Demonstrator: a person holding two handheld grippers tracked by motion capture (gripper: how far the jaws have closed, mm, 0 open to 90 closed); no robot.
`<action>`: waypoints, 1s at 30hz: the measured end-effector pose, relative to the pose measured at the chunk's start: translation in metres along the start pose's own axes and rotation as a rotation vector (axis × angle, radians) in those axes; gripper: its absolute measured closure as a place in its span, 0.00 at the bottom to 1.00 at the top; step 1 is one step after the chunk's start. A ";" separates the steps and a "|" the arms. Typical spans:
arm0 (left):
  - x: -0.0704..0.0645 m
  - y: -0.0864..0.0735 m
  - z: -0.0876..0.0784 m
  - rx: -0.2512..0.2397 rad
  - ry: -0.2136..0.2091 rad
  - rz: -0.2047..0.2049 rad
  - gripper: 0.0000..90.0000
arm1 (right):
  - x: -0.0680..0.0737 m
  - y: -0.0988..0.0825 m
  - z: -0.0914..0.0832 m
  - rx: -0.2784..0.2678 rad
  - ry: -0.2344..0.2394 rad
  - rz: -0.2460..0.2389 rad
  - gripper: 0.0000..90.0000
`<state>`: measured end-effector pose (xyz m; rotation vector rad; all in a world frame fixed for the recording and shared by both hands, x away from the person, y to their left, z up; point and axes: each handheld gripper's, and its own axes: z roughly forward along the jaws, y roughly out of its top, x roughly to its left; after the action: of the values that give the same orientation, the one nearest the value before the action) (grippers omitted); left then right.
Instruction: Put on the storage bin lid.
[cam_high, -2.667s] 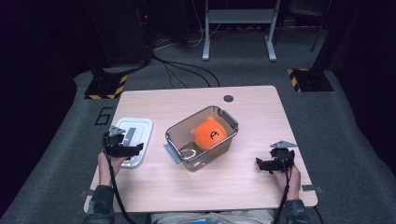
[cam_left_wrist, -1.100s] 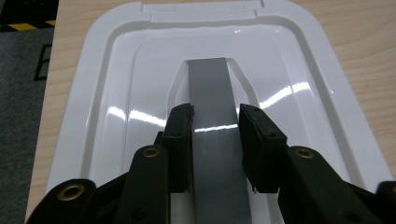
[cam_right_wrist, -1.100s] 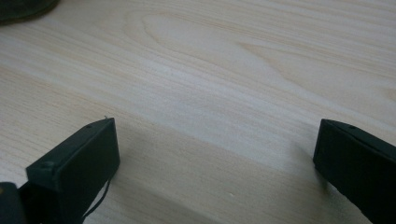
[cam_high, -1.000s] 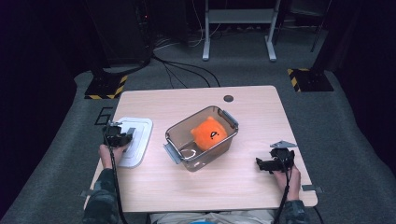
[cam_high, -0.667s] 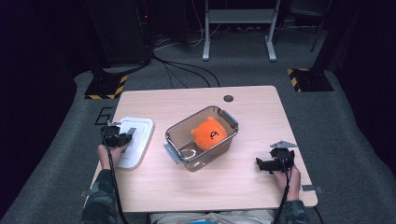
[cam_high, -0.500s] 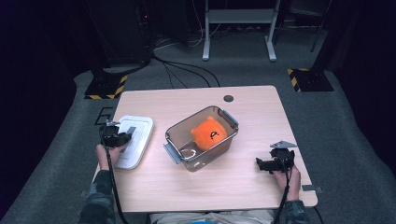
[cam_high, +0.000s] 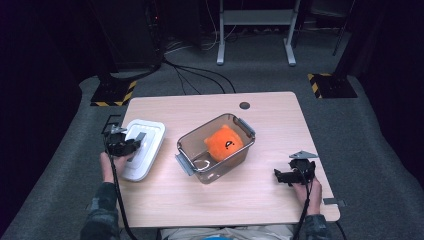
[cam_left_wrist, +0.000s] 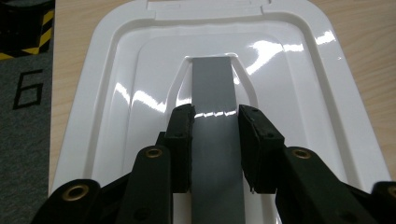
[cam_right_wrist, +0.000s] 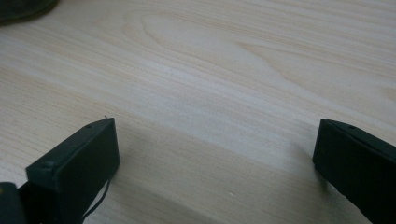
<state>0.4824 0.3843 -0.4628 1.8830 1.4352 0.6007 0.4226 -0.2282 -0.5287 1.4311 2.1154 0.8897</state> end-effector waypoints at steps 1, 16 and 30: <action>0.000 0.001 -0.002 0.003 -0.007 0.013 0.74 | 0.000 0.000 0.000 -0.003 -0.003 0.005 0.00; -0.011 0.013 -0.024 -0.027 -0.042 0.060 0.74 | 0.000 0.000 0.000 -0.003 -0.003 0.003 0.00; -0.023 0.029 -0.046 -0.037 -0.076 0.120 0.74 | 0.000 -0.001 0.000 -0.005 -0.004 0.003 0.00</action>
<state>0.4618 0.3692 -0.4104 1.9522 1.2616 0.6020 0.4220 -0.2282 -0.5290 1.4329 2.1076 0.8917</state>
